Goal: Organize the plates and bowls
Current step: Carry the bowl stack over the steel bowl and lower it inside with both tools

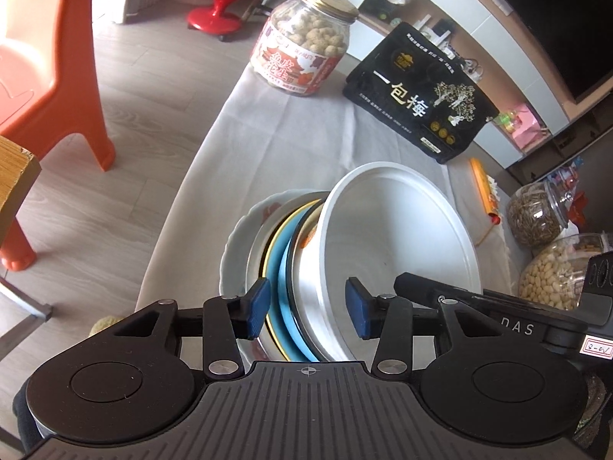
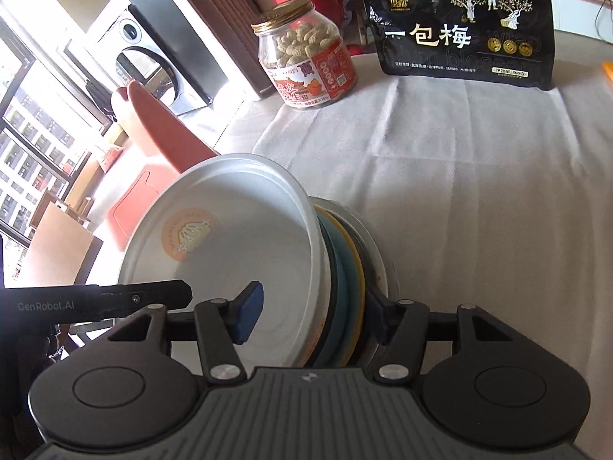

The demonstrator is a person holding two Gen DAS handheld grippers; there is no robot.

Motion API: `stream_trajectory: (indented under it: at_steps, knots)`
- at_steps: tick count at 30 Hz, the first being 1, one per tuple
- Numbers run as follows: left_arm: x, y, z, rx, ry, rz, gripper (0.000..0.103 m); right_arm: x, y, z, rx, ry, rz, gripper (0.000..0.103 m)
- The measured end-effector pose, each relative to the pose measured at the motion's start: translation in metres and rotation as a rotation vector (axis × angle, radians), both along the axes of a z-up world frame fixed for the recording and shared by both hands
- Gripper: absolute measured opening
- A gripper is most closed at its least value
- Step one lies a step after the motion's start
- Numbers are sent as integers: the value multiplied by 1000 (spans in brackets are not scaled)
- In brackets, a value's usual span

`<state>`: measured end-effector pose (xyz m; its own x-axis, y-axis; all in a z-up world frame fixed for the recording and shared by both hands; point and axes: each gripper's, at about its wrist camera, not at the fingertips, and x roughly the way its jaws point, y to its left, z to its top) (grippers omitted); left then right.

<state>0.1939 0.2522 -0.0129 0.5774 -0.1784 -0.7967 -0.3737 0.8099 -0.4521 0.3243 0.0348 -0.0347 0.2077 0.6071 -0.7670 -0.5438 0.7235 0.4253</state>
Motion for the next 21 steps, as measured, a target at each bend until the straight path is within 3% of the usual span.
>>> stream_trajectory:
  at_steps: [2,4,9,13,17,21]
  knots:
    - [0,-4,2,0,-7,-2,43,-3,-8,6,7,-28,-28,57]
    - [-2,-3,2,-10,-13,9,43,-9,-17,13,37,-55,-31,47]
    - [-12,6,-1,-83,-42,47,42,-31,-22,22,52,-153,-31,44]
    - [-11,3,-2,-41,-30,49,35,-41,-18,31,82,-197,-21,43]
    - [-10,-6,-1,24,-31,37,35,-39,-19,42,122,-182,-10,43]
    - [-13,-6,2,35,-49,30,34,-37,-16,35,70,-181,-17,43]
